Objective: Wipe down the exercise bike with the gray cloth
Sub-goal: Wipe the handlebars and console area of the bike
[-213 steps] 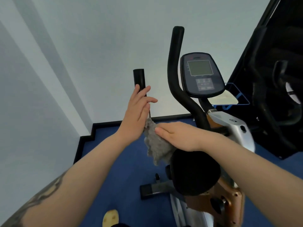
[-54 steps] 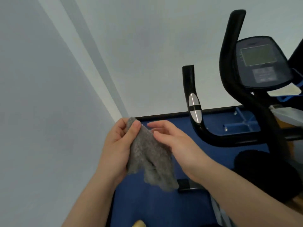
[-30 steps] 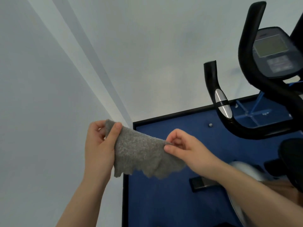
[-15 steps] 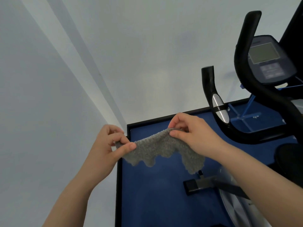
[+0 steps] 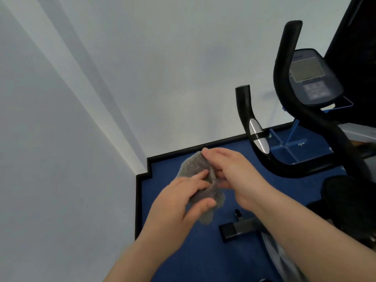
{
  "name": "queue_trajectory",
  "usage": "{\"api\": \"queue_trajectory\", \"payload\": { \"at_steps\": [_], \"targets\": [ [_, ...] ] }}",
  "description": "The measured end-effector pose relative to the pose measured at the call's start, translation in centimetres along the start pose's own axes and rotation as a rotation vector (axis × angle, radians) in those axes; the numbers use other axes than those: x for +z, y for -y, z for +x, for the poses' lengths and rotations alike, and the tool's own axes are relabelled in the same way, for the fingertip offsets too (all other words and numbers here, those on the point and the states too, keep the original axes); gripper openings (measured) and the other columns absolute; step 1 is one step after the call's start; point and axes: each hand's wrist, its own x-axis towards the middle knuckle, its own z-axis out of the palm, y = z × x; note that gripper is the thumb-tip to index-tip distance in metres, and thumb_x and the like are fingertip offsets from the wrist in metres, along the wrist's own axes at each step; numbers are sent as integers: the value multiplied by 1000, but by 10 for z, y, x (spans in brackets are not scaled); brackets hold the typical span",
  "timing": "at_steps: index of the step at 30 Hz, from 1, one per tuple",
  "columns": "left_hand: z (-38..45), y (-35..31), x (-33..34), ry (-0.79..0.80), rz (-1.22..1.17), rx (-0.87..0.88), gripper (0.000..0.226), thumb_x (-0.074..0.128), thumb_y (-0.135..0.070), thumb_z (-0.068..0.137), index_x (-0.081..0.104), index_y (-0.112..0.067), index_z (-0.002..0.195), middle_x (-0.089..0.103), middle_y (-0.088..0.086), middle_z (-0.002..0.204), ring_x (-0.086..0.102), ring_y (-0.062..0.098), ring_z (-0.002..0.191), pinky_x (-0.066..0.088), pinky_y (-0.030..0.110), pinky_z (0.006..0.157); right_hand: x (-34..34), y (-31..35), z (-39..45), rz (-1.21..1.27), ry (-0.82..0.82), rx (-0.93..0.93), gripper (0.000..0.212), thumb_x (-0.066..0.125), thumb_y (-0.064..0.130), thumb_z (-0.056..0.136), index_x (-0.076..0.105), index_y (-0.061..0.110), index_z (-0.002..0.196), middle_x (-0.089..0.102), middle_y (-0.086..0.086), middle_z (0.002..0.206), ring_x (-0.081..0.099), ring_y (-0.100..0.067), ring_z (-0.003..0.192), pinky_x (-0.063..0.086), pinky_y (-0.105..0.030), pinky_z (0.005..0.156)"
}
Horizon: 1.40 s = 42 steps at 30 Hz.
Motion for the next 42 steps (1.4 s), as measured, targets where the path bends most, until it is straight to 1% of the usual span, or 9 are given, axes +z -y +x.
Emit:
{"api": "queue_trajectory", "payload": {
  "at_steps": [3,8,13,16,20,25,29,33,42],
  "targets": [
    [6,-5,-2,77,-80,83,32,46,-58,94,66,-42,113,53,-31,135,49,-5,126,36,14,102,-15,4,-6,-44,-68,-49,11,66,24,90,71,23,100,75,2,90,69,-6,75,50,-20,59],
    [36,-10,-4,-226,-268,-24,25,63,-40,89,62,-36,113,63,-22,117,61,5,109,50,21,88,-42,23,-25,-149,-71,-175,16,56,15,97,67,22,106,75,3,86,70,-6,76,51,-18,62],
    [82,-32,10,91,-308,-53,31,64,-45,84,68,-29,110,68,-20,106,62,-1,103,51,24,92,-78,65,-34,-431,-82,-333,18,53,24,99,68,33,103,73,5,88,67,-5,81,51,-19,69],
    [111,-50,26,22,-313,-16,13,68,-31,91,70,-20,85,69,-3,79,63,6,74,49,25,68,-102,86,-19,-612,-204,-397,16,54,25,98,66,30,107,71,7,92,64,-5,85,46,-21,70],
    [136,-55,55,-31,-272,-167,6,68,-24,91,66,-22,86,67,-1,82,64,16,73,51,33,66,-126,79,-2,-1010,-498,-401,27,53,35,97,54,21,120,58,2,117,56,-17,104,46,-36,88],
    [132,-46,68,-140,-298,-186,12,63,-22,94,56,-31,94,65,-3,86,63,1,60,47,13,49,-125,35,5,-1122,-133,-65,60,28,67,94,51,17,116,59,-2,109,57,-17,93,45,-35,73],
    [139,-49,56,-163,-359,-248,9,54,-14,99,59,-22,98,69,10,86,66,22,68,57,35,62,-115,30,23,-797,-2,-115,71,32,65,94,23,14,143,57,1,114,58,-12,92,44,-26,71],
    [130,-53,62,-157,-459,-329,11,51,-23,101,60,-16,100,70,15,88,67,29,72,58,40,65,-117,19,30,-766,48,-247,61,39,53,99,23,11,141,54,5,109,54,-1,84,40,-16,64],
    [98,-62,95,-73,-461,-291,21,49,-22,101,64,-17,87,69,4,72,69,24,63,53,30,57,-169,26,1,-1337,335,-308,40,39,52,99,45,19,120,60,1,108,58,-19,97,44,-36,85]
  ]
}}
